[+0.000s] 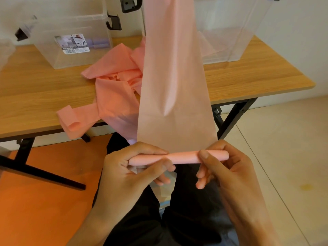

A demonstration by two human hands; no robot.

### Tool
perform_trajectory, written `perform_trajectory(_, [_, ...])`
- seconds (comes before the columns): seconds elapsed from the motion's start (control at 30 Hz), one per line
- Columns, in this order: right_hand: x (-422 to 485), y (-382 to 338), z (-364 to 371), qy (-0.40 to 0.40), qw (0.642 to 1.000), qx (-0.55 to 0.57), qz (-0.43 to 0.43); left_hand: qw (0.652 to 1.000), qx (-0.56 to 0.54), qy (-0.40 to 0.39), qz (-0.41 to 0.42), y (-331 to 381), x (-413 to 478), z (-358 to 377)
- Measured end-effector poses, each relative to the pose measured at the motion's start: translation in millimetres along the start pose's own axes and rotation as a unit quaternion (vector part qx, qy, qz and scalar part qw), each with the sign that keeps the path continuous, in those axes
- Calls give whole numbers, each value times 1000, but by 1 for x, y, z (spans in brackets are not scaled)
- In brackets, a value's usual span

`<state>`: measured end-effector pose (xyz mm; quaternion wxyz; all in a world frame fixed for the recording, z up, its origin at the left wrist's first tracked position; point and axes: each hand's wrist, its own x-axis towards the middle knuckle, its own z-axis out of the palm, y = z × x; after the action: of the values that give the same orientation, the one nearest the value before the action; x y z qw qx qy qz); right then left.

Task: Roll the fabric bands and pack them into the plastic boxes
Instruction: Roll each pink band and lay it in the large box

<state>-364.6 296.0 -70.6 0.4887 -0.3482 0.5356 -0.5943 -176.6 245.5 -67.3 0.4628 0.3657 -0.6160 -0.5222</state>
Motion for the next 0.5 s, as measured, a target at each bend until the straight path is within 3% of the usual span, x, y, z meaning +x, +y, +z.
perform_trajectory(0.33, [3,2,-2,3,999,38,-11,999,-4,25,-26,-1,7,1])
perform_trajectory(0.5, [2,1,-2,15,999,22,-32,999,13,37,5,-4,12,5])
